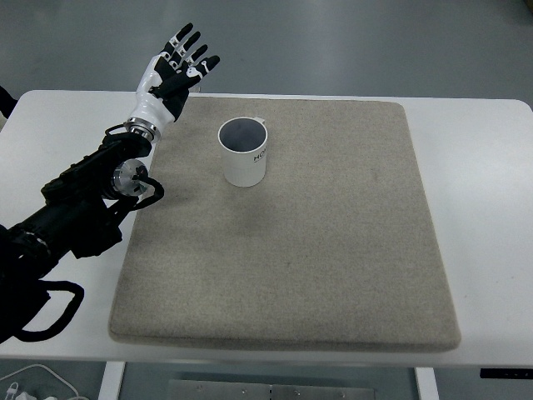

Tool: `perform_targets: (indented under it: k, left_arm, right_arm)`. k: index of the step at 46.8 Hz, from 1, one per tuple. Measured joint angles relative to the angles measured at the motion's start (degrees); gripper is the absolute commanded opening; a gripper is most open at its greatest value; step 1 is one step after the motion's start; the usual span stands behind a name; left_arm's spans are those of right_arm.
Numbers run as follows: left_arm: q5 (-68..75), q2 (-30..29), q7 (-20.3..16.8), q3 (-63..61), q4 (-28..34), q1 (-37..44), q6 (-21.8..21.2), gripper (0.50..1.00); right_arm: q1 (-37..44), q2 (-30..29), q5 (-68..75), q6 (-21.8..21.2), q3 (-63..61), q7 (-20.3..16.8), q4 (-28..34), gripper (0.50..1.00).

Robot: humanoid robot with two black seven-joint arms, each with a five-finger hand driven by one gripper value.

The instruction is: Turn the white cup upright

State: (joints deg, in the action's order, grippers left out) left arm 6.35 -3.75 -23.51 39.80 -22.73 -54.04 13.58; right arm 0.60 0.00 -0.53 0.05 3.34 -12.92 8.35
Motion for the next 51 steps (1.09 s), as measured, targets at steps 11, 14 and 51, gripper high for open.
perform_targets:
  k: [11, 14, 51]
  left_arm:
    - [-7.74, -0.4, 12.86, 0.05, 1.86, -1.8, -2.63, 0.964]
    - [-8.86, -0.4, 14.01, 0.08, 2.12, -2.02, -2.76, 0.964]
    - [-14.45, -0.4, 12.85, 2.59, 4.09, -1.51, 2.68, 0.996]
  right_arm:
    - [0.02, 0.0, 0.0, -0.05, 0.0, 0.0, 0.0, 0.93]
    - [0.02, 0.0, 0.0, -0.05, 0.0, 0.0, 0.0, 0.93]
    - [0.0, 0.0, 0.0, -0.06, 0.0, 0.0, 0.0, 0.93]
